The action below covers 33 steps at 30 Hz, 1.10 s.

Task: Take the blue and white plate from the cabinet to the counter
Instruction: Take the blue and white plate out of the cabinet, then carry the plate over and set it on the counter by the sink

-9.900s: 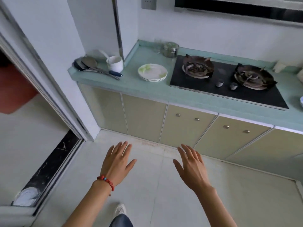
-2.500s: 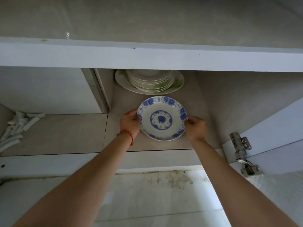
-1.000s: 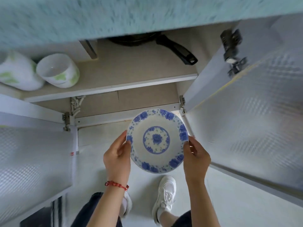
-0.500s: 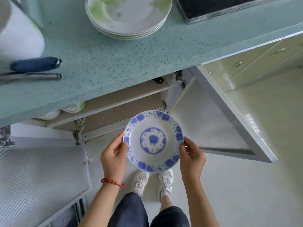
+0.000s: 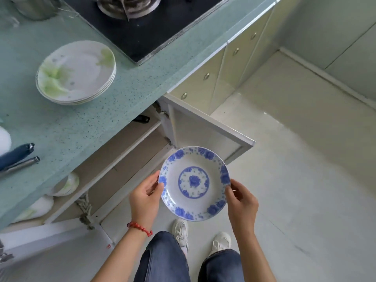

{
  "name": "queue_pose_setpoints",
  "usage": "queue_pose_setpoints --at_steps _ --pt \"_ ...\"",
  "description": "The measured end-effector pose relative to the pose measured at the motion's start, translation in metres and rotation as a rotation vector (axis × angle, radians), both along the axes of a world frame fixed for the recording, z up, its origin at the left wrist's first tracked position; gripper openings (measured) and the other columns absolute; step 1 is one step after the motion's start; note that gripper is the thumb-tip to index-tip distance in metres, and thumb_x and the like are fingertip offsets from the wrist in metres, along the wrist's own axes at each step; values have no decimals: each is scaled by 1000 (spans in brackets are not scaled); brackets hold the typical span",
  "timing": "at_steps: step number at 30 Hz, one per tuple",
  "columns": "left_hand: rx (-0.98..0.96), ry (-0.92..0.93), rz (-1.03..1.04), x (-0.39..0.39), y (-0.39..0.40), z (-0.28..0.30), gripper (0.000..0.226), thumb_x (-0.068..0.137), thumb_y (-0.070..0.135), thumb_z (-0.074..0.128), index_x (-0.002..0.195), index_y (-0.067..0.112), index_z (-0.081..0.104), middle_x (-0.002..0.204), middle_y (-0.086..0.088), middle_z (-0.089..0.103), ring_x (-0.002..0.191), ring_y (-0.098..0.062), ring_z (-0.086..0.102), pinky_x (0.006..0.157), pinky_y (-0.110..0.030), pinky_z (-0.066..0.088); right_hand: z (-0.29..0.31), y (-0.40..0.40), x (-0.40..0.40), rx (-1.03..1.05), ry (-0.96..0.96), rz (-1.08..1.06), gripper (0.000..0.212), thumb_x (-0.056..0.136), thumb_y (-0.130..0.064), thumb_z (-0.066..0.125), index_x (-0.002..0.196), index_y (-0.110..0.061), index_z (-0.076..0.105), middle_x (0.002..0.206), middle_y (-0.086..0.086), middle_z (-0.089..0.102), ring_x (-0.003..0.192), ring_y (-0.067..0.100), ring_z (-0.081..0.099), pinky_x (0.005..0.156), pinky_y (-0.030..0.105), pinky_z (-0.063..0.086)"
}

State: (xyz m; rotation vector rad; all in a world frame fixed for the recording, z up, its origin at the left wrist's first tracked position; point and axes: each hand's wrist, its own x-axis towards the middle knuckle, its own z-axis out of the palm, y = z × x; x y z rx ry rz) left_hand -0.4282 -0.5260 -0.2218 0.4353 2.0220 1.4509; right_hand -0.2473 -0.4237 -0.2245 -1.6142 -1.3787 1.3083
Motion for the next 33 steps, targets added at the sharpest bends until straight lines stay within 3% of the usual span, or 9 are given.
queue_pose_setpoints --at_steps 6,13,17,21,27,33 --pt "-10 3 -206 62 42 17 37 78 -6 62 109 14 63 95 14 66 86 9 63 70 -4 48 17 -2 82 31 -23 -196 16 81 -5 64 93 -14 70 77 -10 68 69 -9 61 54 2 44" --pt "-4 7 -385 167 84 32 36 78 -9 61 108 10 64 96 8 67 82 11 63 69 -3 47 31 2 194 57 -47 -367 17 81 -7 64 94 -16 70 78 -14 66 71 -7 62 60 11 50" --pt "6 8 -470 225 106 40 39 78 -11 59 108 15 62 96 10 66 80 10 63 67 -2 47 41 5 253 81 -44 -438 17 81 -6 64 95 -14 70 79 -16 65 71 -10 61 58 4 47" --pt "-5 -7 -520 265 128 45 33 79 -9 60 109 5 63 101 -1 66 81 4 64 69 -4 49 50 17 295 103 -68 -480 16 81 -5 63 95 -11 70 78 -14 65 71 -9 62 58 4 47" --pt "30 -7 -579 301 191 58 33 80 -7 60 109 8 63 97 6 66 86 4 61 68 -5 49 57 64 329 111 -56 -552 15 83 -8 63 95 -11 70 81 -4 69 71 2 65 58 6 49" --pt "53 23 -623 321 285 65 33 79 -5 62 111 5 62 102 -2 66 88 -8 63 82 -26 50 69 153 350 138 -97 -569 15 83 -9 62 97 -12 69 81 -9 67 73 -7 62 59 6 49"
